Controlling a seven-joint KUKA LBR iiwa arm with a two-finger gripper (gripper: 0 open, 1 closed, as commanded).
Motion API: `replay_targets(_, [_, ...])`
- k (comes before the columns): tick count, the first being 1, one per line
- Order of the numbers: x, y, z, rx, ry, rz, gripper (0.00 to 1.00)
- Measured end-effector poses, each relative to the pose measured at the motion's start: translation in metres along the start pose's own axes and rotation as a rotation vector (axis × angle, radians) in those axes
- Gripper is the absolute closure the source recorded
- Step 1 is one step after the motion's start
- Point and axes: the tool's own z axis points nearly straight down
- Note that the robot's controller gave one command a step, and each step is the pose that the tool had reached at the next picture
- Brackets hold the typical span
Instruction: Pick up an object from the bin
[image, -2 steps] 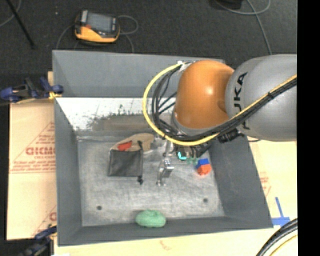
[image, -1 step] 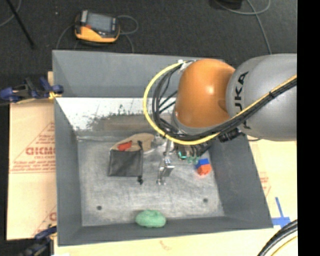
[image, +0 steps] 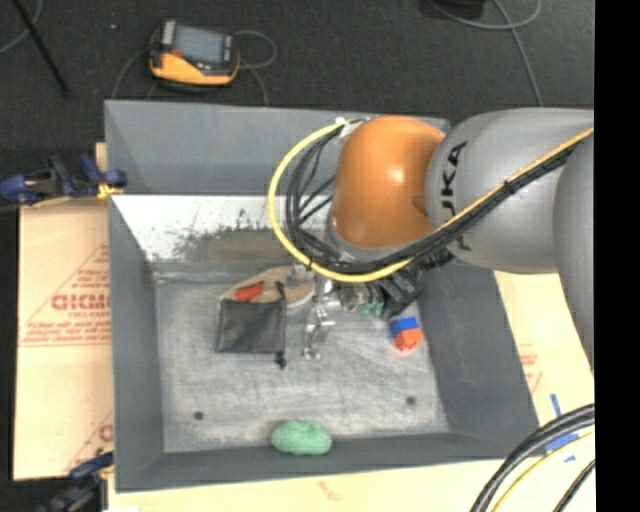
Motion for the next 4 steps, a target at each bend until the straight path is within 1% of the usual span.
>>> replay_targets(1, [-0.011,0.007,0.059,0.000,0.004,-0.093,0.00])
replay_targets(2, [-0.059,0.022,0.096,-0.002,-0.027,-0.144,1.00])
replay_targets(3, [-0.058,0.022,0.096,-0.002,-0.026,-0.143,1.00])
replay_targets(4, [-0.059,0.025,0.094,0.001,-0.013,-0.176,1.00])
